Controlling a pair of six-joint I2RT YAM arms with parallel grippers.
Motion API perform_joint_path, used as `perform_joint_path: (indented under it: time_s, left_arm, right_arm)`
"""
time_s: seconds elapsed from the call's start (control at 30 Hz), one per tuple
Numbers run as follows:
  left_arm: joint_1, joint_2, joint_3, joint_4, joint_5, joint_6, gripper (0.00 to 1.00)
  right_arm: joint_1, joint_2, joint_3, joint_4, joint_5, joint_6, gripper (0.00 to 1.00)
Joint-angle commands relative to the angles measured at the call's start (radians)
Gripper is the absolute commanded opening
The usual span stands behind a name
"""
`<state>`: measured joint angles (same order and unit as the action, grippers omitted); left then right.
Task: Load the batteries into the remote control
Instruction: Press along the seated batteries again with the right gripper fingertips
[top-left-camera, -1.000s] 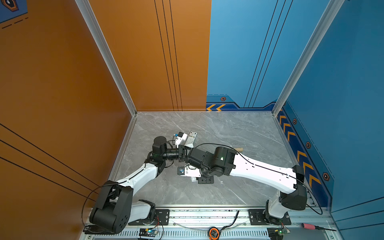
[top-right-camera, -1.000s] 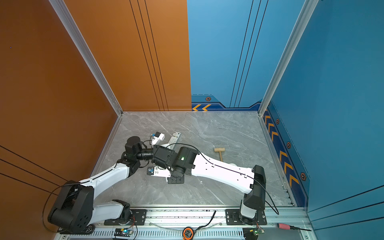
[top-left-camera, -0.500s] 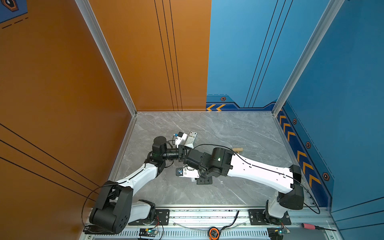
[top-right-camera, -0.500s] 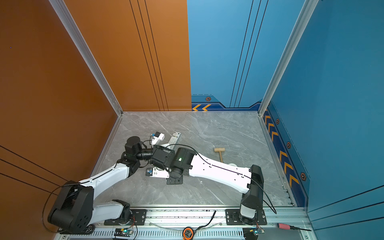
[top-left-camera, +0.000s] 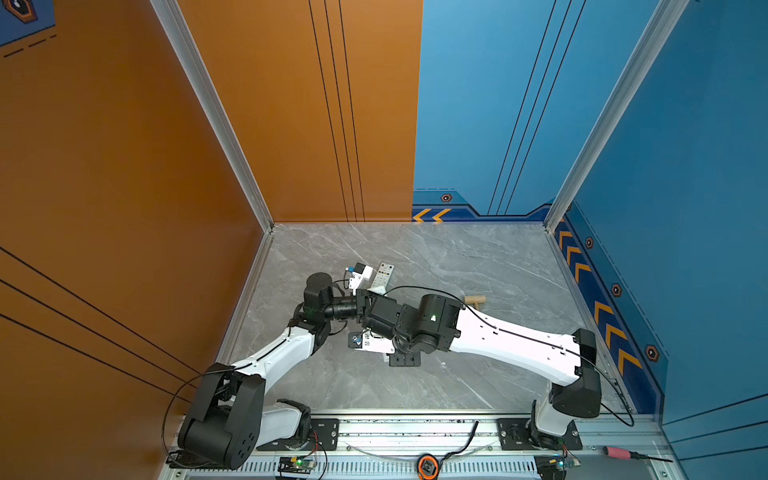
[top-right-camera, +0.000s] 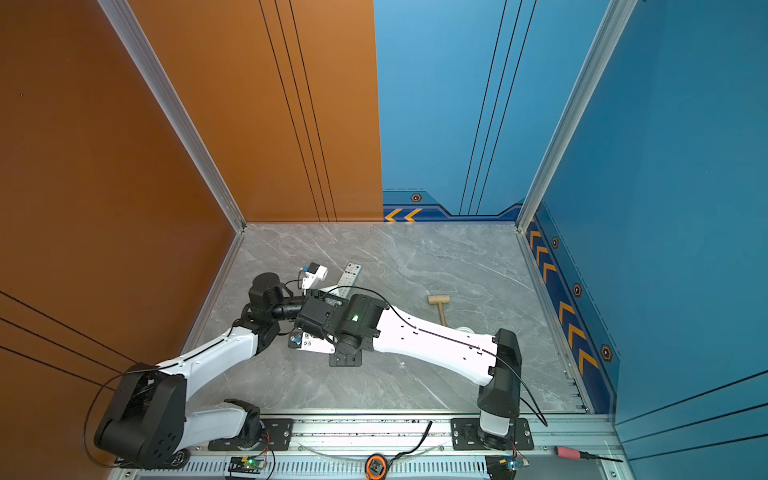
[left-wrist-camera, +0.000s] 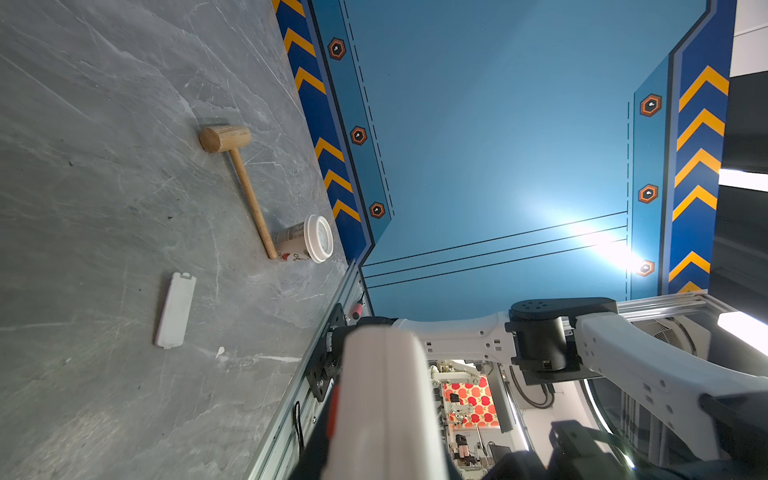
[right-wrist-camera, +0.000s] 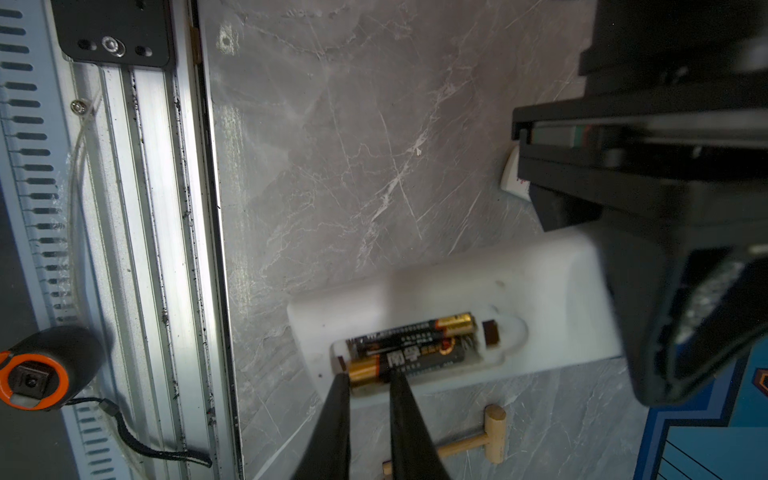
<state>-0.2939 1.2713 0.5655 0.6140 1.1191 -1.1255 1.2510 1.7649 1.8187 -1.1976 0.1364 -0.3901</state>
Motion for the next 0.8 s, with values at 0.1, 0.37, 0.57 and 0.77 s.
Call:
perform_joint_path:
  time_s: [0.1, 0.37, 0.57, 0.77]
  left_arm:
    - [-0.016, -0.03, -0.007, 0.026, 0.032, -0.022, 0.0]
    - [-0.022, -0.026, 0.0, 0.026, 0.039, -0.02, 0.0]
    - [-0.027, -0.021, 0.002, 0.024, 0.04, -0.019, 0.0]
    - [-0.031, -0.011, 0.008, 0.024, 0.044, -0.022, 0.0]
  right_arm:
    - [-0.022, 0.047, 0.022, 0.01, 0.069, 0.016, 0.12]
    - [-0.036, 0.072, 0.02, 0.031, 0.095, 0.008, 0.09]
    - [-0.038, 0.084, 0.019, 0.06, 0.117, 0.008, 0.07]
    - [-0.038, 0.08, 0.002, 0.095, 0.164, 0.001, 0.07]
